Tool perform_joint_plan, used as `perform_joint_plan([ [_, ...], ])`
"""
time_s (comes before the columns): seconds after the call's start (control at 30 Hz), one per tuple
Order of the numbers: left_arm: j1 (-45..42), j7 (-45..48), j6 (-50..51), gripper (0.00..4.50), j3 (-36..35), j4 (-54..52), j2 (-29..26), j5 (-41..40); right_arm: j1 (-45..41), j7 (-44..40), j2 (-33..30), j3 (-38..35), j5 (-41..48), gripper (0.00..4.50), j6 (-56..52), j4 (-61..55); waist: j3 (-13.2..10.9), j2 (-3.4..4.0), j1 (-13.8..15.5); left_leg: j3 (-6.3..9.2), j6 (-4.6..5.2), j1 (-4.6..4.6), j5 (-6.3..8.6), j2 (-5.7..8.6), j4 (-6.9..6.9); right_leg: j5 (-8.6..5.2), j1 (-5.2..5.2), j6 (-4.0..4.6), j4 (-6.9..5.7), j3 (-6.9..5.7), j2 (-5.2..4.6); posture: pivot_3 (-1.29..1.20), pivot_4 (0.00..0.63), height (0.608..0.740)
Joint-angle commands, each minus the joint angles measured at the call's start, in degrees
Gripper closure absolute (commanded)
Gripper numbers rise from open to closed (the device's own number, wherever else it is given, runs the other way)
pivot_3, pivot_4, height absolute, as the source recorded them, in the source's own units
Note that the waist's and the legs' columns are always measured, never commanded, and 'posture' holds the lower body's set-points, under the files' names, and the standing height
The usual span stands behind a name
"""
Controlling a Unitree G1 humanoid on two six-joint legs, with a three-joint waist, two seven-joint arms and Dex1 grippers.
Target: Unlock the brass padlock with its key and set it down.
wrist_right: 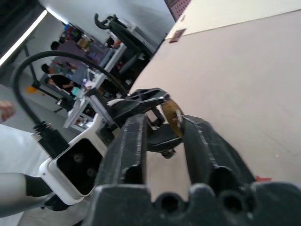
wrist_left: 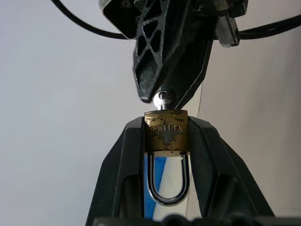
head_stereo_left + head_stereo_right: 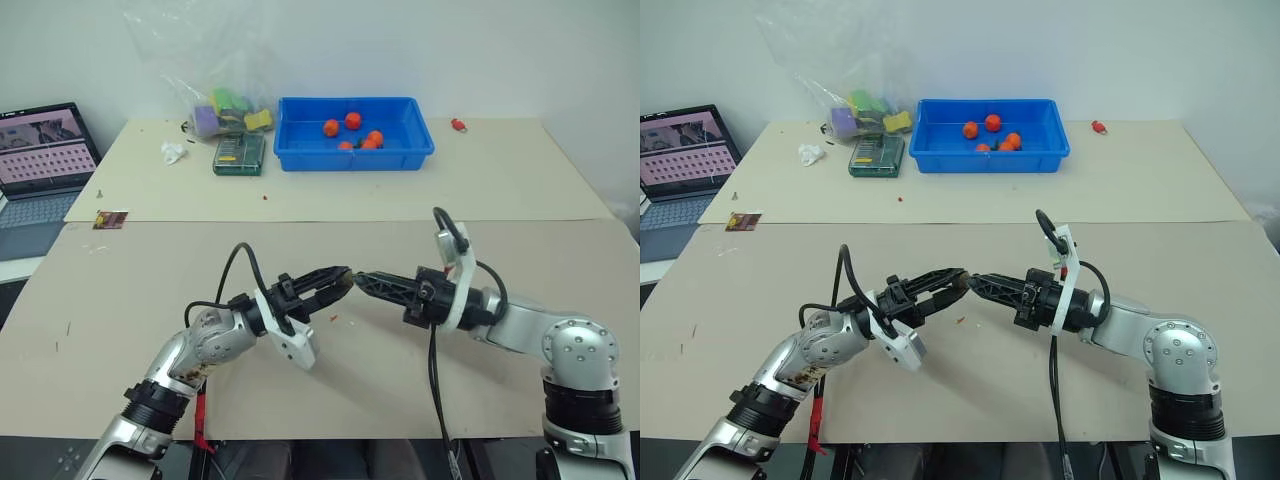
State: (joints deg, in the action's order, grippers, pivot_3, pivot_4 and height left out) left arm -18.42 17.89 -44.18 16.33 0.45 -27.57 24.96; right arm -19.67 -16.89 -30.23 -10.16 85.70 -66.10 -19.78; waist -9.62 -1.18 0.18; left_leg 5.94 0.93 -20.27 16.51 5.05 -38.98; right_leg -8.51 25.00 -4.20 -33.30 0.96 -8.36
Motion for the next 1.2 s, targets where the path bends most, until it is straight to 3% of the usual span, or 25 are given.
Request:
perform_joint_plan([
  [0.03, -0.67, 1.73, 1.21, 3.68, 0.59, 0.76, 0.13, -2.22, -1.72, -2.51, -2.45, 0.2, 1.02, 1.51, 0.81, -4.32, 0.0, 0.0, 0.0, -0.01, 0.0, 0.0, 0.0, 0.0, 0.0, 0.0, 0.0, 0.0, 0.0, 0.0, 0.0, 0.0, 0.15, 0.74],
  [0.1, -0.61, 1.78, 0.75, 3.68, 0.7, 1.4, 0.11, -2.06, -1.58, -2.74, -3.43, 0.24, -0.18, 0.85, 1.44, -4.44, 0.0, 0.0, -0.03, -0.07, 0.0, 0.0, 0.0, -0.01, 0.0, 0.0, 0.0, 0.0, -0.01, -0.01, 0.01, 0.0, 0.15, 0.74],
  [0.37, -1.29, 2.12, -0.41, 3.68, 0.84, 2.8, 0.27, -2.53, -2.03, -6.04, -5.31, 1.96, -8.06, 0.85, 3.81, -4.01, 0.0, 0.0, -0.1, -0.19, 0.0, 0.0, 0.0, -0.01, 0.0, 0.0, -0.01, 0.0, 0.01, -0.01, 0.01, 0.0, 0.15, 0.74],
  [0.77, -3.25, 7.36, 0.69, 3.68, 0.5, 3.38, -0.25, -9.68, -3.67, -9.49, -2.86, 6.99, -20.92, 0.85, 6.73, -0.81, 0.0, 0.0, -0.18, -0.15, 0.0, -0.01, 0.0, -0.01, 0.0, 0.0, 0.0, 0.0, 0.03, -0.01, 0.0, 0.0, 0.15, 0.74],
  [1.2, -3.76, 9.39, -1.94, 3.68, 1.32, 5.71, -0.18, -9.81, -4.08, -10.33, -1.04, 6.48, -24.23, 0.85, 5.87, -1.0, 0.0, 0.0, -0.18, -0.14, -0.01, -0.01, -0.01, -0.01, 0.0, 0.0, 0.0, 0.0, 0.03, -0.01, 0.01, 0.0, 0.15, 0.74],
])
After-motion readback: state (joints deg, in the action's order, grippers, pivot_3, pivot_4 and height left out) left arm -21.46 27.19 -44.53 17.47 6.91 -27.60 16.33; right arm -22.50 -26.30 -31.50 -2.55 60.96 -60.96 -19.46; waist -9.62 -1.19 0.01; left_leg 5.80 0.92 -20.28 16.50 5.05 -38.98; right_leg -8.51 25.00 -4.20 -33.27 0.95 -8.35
